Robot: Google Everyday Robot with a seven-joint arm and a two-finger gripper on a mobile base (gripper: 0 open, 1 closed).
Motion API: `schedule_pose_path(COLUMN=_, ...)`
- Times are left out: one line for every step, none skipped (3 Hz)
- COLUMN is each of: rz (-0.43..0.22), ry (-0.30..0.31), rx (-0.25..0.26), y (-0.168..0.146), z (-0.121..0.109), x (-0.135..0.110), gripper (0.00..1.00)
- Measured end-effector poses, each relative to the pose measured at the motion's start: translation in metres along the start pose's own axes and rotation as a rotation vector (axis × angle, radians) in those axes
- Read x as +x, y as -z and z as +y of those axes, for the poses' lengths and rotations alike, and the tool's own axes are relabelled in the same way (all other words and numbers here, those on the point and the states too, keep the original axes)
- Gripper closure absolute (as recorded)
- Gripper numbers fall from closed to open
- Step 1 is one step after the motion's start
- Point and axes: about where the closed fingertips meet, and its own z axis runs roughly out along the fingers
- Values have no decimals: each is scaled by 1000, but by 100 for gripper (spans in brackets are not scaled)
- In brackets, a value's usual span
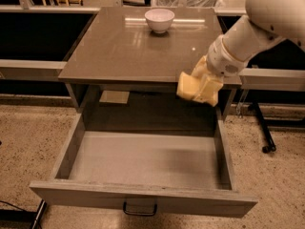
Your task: Pick sponge from top drawer and place on counter
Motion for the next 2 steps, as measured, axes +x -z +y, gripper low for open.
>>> schedule_pose_path(rz=6, ry=-31, rx=81, y=21, z=-35, x=-19, gripper=100)
schedule_pose_path(rz=-94, ry=-20, rx=118, y=22, z=-59, x=-32, gripper=100)
